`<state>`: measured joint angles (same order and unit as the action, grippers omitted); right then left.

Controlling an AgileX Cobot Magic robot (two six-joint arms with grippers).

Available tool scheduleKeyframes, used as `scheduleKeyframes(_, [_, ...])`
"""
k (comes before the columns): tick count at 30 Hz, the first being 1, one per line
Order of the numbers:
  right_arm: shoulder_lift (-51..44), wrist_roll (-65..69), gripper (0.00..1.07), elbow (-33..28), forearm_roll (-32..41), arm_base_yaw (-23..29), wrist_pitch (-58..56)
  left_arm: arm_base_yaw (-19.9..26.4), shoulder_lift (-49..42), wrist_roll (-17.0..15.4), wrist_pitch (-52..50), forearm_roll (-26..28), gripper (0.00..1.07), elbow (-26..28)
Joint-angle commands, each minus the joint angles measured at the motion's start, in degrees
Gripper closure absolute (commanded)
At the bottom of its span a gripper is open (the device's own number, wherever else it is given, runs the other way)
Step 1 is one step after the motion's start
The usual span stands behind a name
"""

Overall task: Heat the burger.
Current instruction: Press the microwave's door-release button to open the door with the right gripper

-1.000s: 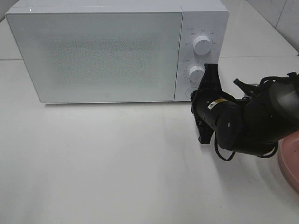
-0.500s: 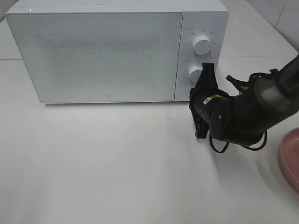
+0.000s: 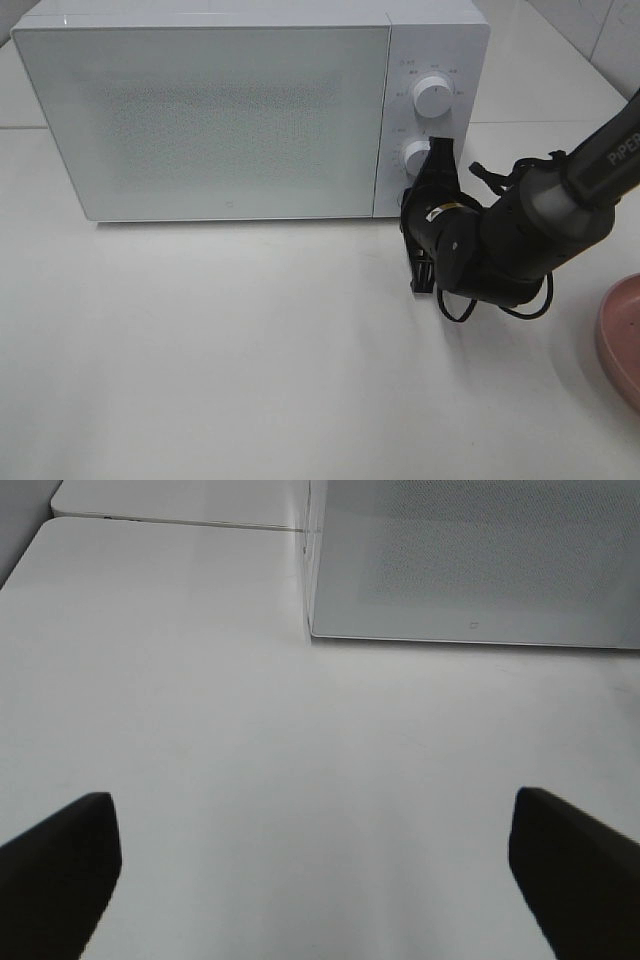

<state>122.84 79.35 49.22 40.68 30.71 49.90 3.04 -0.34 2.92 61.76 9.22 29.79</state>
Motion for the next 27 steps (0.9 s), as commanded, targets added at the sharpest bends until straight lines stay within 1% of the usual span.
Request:
scheduleKeyframes(1, [0.1, -1.4, 1.07, 0.5, 0.6, -0.6, 0.6, 0.2, -0.9, -0.1, -0.4, 0.4, 0.09, -0.1])
scheduleKeyframes(10, [0.5, -3.4, 1.07, 3.1, 0.6, -0.6, 2.7, 0.2, -0.9, -0.1, -0.4, 0.4, 0.09, -0.1])
scheduleKeyframes(18, [0.5, -1.7, 1.07, 3.1, 0.8, -0.6, 4.9, 0.2, -0.9, -0.1, -0.4, 0.4, 0.09, -0.1])
scheduleKeyframes(27, [-0.1, -1.5, 1.07, 4.4, 0.7, -0.5, 3.7, 0.2, -0.9, -0.1, -0.4, 0.4, 0.09, -0.1])
